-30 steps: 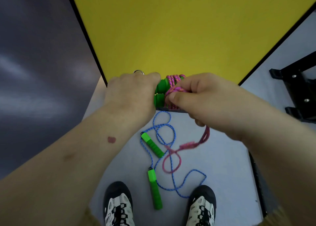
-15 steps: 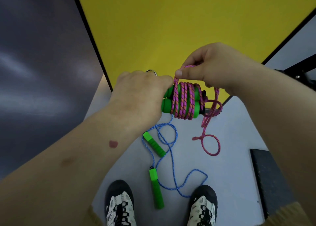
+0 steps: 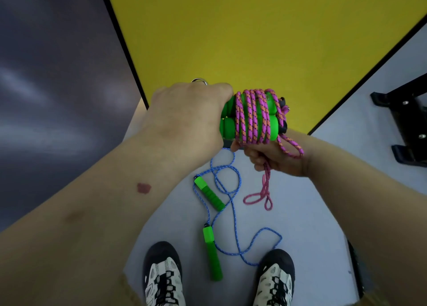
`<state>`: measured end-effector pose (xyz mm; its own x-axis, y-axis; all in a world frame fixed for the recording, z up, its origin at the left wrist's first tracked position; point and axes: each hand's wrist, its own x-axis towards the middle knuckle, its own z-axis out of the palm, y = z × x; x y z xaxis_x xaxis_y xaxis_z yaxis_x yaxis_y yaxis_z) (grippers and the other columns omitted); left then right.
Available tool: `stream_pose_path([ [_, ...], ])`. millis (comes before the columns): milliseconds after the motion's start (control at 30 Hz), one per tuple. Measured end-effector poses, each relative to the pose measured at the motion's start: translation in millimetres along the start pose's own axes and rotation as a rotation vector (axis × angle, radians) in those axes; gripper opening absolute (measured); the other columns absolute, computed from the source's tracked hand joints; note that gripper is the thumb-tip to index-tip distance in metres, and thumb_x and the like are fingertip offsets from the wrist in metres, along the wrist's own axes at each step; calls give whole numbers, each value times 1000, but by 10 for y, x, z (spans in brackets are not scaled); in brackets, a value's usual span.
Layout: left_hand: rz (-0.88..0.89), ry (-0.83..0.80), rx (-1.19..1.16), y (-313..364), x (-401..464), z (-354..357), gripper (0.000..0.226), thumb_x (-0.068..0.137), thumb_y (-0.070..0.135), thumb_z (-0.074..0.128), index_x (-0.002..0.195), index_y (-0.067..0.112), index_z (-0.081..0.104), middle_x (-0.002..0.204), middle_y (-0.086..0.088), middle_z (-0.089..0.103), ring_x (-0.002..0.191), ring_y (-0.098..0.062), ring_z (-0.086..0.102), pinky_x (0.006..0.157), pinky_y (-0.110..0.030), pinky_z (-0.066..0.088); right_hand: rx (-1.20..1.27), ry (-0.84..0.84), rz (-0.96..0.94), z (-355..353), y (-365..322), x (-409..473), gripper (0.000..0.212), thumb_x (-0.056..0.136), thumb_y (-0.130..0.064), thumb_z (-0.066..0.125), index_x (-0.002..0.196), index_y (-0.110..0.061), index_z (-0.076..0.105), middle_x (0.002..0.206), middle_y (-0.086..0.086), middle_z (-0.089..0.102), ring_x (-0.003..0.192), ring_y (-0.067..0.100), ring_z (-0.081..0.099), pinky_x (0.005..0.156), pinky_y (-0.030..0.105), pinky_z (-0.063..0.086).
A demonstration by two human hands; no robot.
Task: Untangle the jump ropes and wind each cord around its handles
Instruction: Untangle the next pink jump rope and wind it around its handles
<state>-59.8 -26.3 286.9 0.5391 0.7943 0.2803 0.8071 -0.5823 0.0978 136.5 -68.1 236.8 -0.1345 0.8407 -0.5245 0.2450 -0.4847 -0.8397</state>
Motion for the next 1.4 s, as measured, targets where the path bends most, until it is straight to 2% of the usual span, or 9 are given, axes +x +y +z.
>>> stream_pose_path([
  [167,-44,-12,16,-33,11,69,34,68,15,65,82,27,37,69,5,34,66,-30,41,60,-35,28,-31,21,-41,307,35,-164,43,105,-42,45,94,-8,68,64,2,42,56,17,36,59,36,34],
  [300,-51,-26,26,-44,19,118,33,70,24,69,81,28,38,68,5,35,67,-29,43,59,-35,29,-242,129,-96,520,-142,-392,48,102,-53,42,84,-19,70,66,-1,51,59,16,44,62,38,41],
  [400,-63,-21,35,-40,23,134,34,70,27,69,82,27,38,68,5,33,66,-29,41,59,-34,28,-504,147,-128,559,-328,-560,44,101,-52,43,84,-18,65,59,-9,51,49,4,44,53,20,38],
  [533,-66,-17,58,-9,0,163,35,73,27,70,82,26,36,68,4,30,66,-30,39,61,-35,28,-754,155,-195,545,-551,-688,38,98,-40,51,74,-11,46,54,-3,37,46,11,33,44,26,28],
  [733,3,-34,101,61,-41,201,36,75,32,69,85,30,34,73,5,35,71,-30,46,63,-36,26,-721,226,-217,313,-837,-659,35,97,-42,55,80,-12,61,44,-6,40,37,9,36,37,20,25],
  [800,22,-60,100,85,-32,180,39,72,33,72,88,32,37,77,5,37,77,-30,54,64,-35,26,-777,282,-225,227,-887,-591,36,95,-46,58,80,-14,64,48,-5,48,39,7,42,37,22,29],
  [967,52,-95,122,97,-16,181,46,71,33,75,111,27,53,73,8,31,72,-23,40,65,-34,27,-817,398,-261,69,-982,-429,27,83,-49,74,81,-22,71,70,-1,67,52,7,50,45,21,37],
  [1200,135,-105,113,35,-16,122,34,74,19,65,103,26,49,69,7,27,70,-24,36,65,-35,24,-820,381,-293,-113,-1024,-269,25,75,-51,81,82,-27,76,71,-1,64,51,4,47,41,14,33],
  [1400,206,-135,81,-41,-20,29,31,68,21,62,85,30,38,67,7,34,71,-26,44,63,-33,25,-817,265,-276,-270,-897,-160,23,80,-55,74,86,-33,76,85,12,67,68,16,52,62,30,41],
])
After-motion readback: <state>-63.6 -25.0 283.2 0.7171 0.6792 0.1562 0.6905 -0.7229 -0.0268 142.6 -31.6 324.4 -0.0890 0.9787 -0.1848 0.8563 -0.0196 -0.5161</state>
